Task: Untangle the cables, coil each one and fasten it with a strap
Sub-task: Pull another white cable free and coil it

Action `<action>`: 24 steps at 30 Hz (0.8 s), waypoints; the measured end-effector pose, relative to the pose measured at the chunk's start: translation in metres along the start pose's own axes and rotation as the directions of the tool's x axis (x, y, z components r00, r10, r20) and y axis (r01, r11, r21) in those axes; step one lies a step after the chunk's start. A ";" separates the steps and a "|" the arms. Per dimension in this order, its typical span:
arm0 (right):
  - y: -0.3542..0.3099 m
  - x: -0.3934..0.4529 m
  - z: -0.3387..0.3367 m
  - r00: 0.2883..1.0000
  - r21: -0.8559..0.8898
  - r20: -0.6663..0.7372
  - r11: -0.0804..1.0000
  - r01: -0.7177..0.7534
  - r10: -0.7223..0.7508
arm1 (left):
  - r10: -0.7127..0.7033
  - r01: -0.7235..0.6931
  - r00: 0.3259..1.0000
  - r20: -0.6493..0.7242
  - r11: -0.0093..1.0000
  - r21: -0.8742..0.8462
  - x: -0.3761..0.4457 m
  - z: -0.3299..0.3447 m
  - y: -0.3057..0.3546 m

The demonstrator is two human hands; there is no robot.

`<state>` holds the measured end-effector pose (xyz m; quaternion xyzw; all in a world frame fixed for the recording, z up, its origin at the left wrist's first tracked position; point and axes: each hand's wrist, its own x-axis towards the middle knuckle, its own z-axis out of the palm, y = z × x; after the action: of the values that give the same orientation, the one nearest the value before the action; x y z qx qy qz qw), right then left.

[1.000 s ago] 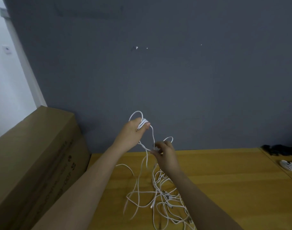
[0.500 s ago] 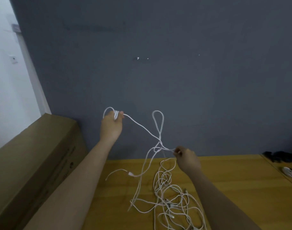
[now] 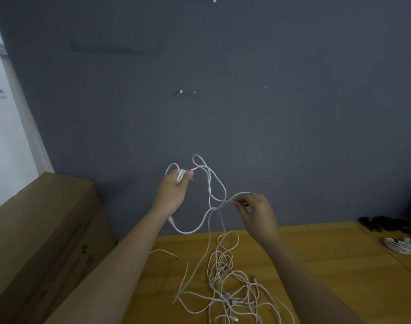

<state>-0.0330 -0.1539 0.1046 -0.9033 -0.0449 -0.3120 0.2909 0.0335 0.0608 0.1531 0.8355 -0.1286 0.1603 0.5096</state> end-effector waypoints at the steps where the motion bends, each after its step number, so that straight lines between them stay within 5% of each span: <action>1: -0.003 -0.001 -0.001 0.993 -0.079 -0.024 0.990 0.113 -0.115 | 0.012 -0.012 0.999 0.036 1.000 -0.004 -0.002 0.004 0.002; 4: -0.008 -0.007 0.000 0.946 -0.235 0.003 0.919 0.317 -0.325 | 0.038 -0.036 0.991 0.130 0.999 -0.012 -0.008 0.016 0.002; 14: 0.005 -0.018 0.011 0.920 -0.255 0.113 0.883 0.393 -0.376 | -0.093 0.052 0.879 0.468 0.994 0.100 -0.035 0.054 -0.037; 24: 0.015 -0.025 0.020 0.932 -0.140 0.036 0.921 0.363 -0.362 | -0.157 0.119 0.882 0.445 0.987 0.111 -0.059 0.088 -0.060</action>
<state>-0.0383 -0.1526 0.0696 -0.8996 -0.1897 -0.3585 0.1618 0.0140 0.0128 0.0429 0.8767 -0.1773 -0.0703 0.4417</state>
